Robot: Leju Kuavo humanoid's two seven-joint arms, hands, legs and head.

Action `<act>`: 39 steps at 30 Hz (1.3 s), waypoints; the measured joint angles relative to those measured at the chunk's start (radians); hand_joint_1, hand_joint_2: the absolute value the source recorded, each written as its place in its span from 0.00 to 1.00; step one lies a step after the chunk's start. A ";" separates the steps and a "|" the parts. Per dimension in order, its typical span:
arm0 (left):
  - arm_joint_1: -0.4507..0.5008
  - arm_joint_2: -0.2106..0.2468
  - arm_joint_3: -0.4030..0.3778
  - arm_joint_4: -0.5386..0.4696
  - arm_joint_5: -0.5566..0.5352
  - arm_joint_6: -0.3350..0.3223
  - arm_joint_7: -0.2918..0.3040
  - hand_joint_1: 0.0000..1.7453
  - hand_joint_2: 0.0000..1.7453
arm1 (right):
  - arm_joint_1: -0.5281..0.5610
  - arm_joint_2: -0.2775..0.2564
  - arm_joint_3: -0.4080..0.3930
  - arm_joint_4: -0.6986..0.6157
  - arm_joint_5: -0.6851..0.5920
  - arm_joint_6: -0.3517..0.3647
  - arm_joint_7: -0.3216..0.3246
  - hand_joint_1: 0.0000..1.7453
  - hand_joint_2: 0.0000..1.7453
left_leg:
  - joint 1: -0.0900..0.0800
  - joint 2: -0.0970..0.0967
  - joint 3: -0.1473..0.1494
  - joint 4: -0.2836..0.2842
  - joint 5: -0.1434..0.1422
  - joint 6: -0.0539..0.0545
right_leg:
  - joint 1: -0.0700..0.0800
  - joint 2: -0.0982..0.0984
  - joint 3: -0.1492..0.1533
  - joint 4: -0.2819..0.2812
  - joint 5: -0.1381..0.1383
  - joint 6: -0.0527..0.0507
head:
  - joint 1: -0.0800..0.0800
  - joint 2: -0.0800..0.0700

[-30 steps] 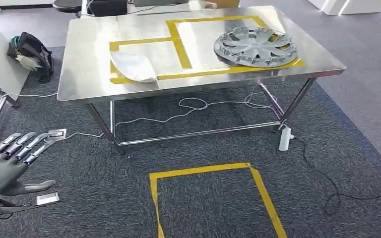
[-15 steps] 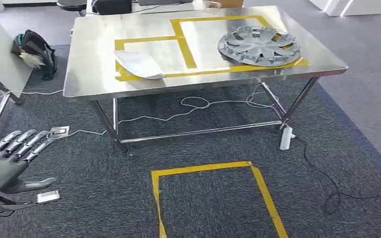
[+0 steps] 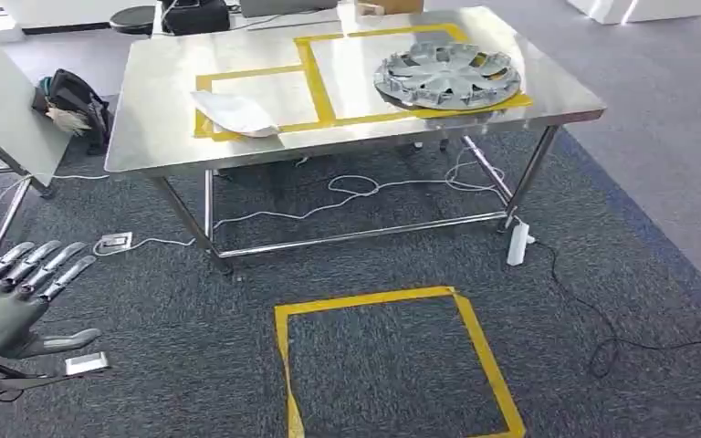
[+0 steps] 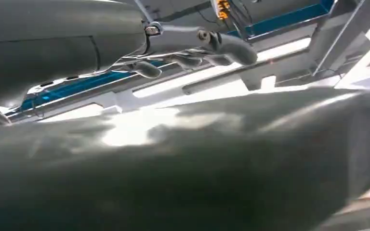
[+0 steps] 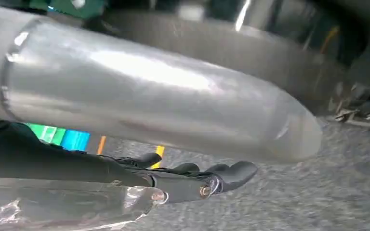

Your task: Take the parts from the cabinet and place them on the table.

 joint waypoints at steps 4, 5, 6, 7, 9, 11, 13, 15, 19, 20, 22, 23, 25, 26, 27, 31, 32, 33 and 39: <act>0.000 -0.005 -0.001 0.003 -0.003 -0.001 -0.003 0.00 0.00 | 0.003 0.000 0.000 0.000 0.001 -0.002 0.000 0.00 0.00 | -0.005 0.000 0.010 0.120 0.013 0.006 | 0.010 -0.002 -0.055 0.002 0.040 -0.001 | -0.001 0.000; 0.000 -0.006 -0.001 0.003 -0.005 -0.001 -0.003 0.00 0.00 | 0.003 0.000 0.000 0.000 0.003 -0.007 0.000 0.00 0.00 | -0.007 0.000 0.061 0.053 0.042 0.012 | 0.011 -0.002 -0.064 0.002 0.048 0.000 | 0.000 0.000; -0.002 -0.006 0.000 0.003 -0.006 -0.001 -0.003 0.00 0.00 | 0.002 0.000 0.000 0.000 0.006 -0.013 0.000 0.00 0.00 | -0.010 0.000 0.129 -0.042 0.058 0.020 | 0.012 -0.001 -0.069 0.002 0.055 0.002 | -0.001 0.000; -0.004 -0.005 0.001 0.003 -0.011 -0.001 -0.002 0.00 0.00 | 0.000 0.000 0.001 0.000 0.014 -0.019 0.000 0.00 0.00 | -0.016 0.024 0.189 -0.128 0.043 0.026 | 0.014 -0.013 -0.069 0.003 0.060 0.004 | -0.001 0.000; -0.019 -0.008 0.002 0.003 -0.014 -0.003 0.003 0.00 0.00 | 0.002 0.000 0.003 0.000 0.030 -0.038 0.000 0.00 0.00 | -0.023 0.038 0.203 -0.177 0.027 0.034 | 0.021 -0.018 -0.076 0.009 0.067 0.013 | 0.001 0.000; -0.018 -0.008 0.003 0.004 -0.020 -0.006 0.006 0.00 0.00 | 0.003 0.000 0.006 0.000 0.042 -0.053 0.000 0.00 0.00 | -0.027 0.024 0.198 -0.177 0.031 0.045 | 0.016 -0.032 -0.074 0.003 0.073 0.024 | 0.000 0.000; -0.018 -0.010 0.003 0.004 -0.022 -0.007 0.010 0.00 0.00 | 0.002 0.000 0.012 0.000 0.053 -0.067 0.000 0.00 0.00 | -0.019 0.010 0.190 -0.183 0.049 0.060 | 0.016 -0.025 -0.096 0.035 0.043 0.039 | 0.003 0.000; -0.015 -0.013 0.003 0.004 -0.022 -0.007 0.010 0.00 0.00 | 0.002 0.000 0.018 0.000 0.057 -0.072 0.000 0.00 0.00 | -0.018 -0.004 0.176 -0.183 0.061 0.066 | 0.012 -0.014 -0.152 0.178 -0.050 0.050 | 0.006 0.000; -0.007 -0.019 0.002 0.006 -0.023 -0.008 0.012 0.00 0.00 | 0.003 0.000 0.029 0.000 0.068 -0.082 0.004 0.00 0.00 | -0.018 -0.043 0.151 -0.181 0.081 0.061 | 0.009 -0.011 -0.171 0.285 -0.077 0.052 | 0.006 0.000; -0.006 -0.021 0.002 0.007 -0.023 -0.008 0.015 0.00 0.00 | 0.003 0.000 0.031 0.000 0.072 -0.085 0.006 0.00 0.00 | -0.018 -0.054 0.149 -0.181 0.084 0.058 | 0.008 -0.007 -0.122 0.205 -0.040 0.049 | 0.006 0.000; -0.004 -0.023 0.002 0.007 -0.022 -0.015 0.023 0.00 0.00 | 0.002 0.000 0.037 0.000 0.078 -0.094 0.008 0.00 0.00 | -0.016 -0.073 0.148 -0.181 0.090 0.051 | 0.004 0.050 -0.014 0.025 0.013 0.043 | 0.007 0.000; -0.003 -0.024 0.002 0.008 -0.022 -0.016 0.026 0.00 0.00 | 0.002 0.000 0.039 0.000 0.081 -0.097 0.008 0.00 0.00 | -0.022 -0.080 0.141 -0.177 0.091 0.046 | -0.001 0.077 0.004 -0.007 -0.003 0.040 | 0.006 0.000; 0.000 -0.029 -0.001 0.008 -0.022 -0.018 0.027 0.00 0.00 | 0.001 0.000 0.046 0.000 0.084 -0.101 0.007 0.00 0.00 | -0.014 -0.098 0.131 -0.178 0.102 0.032 | 0.007 0.054 0.000 0.002 0.003 0.029 | 0.005 0.000; 0.005 -0.031 -0.003 0.010 -0.022 -0.018 0.027 0.00 0.00 | 0.000 0.000 0.048 0.000 0.085 -0.102 0.007 0.00 0.00 | -0.011 -0.108 0.128 -0.179 0.106 0.026 | 0.010 0.044 -0.001 0.003 0.005 0.023 | 0.006 0.000; 0.009 -0.030 -0.006 0.011 -0.022 -0.018 0.028 0.00 0.00 | 0.001 0.000 0.051 0.000 0.085 -0.103 0.015 0.00 0.00 | -0.011 -0.120 0.124 -0.179 0.108 0.021 | 0.005 0.031 0.000 -0.005 0.011 0.014 | 0.005 0.000; 0.018 -0.047 -0.015 0.031 -0.017 -0.018 0.053 0.00 0.00 | 0.003 0.000 0.053 0.000 0.087 -0.106 0.030 0.00 0.00 | -0.014 -0.019 0.023 0.040 -0.026 0.009 | 0.004 -0.020 -0.010 -0.010 0.018 -0.004 | -0.003 0.000; 0.027 -0.052 -0.019 0.040 -0.012 -0.016 0.061 0.00 0.00 | 0.005 0.000 0.053 0.000 0.087 -0.105 0.030 0.00 0.00 | -0.013 -0.014 -0.006 0.106 -0.051 0.006 | 0.005 -0.032 -0.013 -0.010 0.019 -0.004 | -0.003 0.000; 0.038 -0.058 -0.022 0.051 -0.006 -0.013 0.073 0.00 0.00 | 0.007 0.000 0.053 0.000 0.085 -0.103 0.032 0.00 0.00 | -0.013 -0.011 -0.015 0.132 -0.052 0.004 | 0.006 -0.044 -0.015 -0.010 0.020 -0.004 | -0.004 0.000; 0.071 -0.089 -0.016 0.108 0.055 0.021 0.123 0.00 0.00 | 0.009 0.000 0.053 0.000 0.073 -0.099 0.039 0.00 0.00 | -0.023 0.071 0.161 -0.179 0.070 0.031 | 0.020 -0.112 -0.012 -0.004 0.013 0.016 | -0.002 0.000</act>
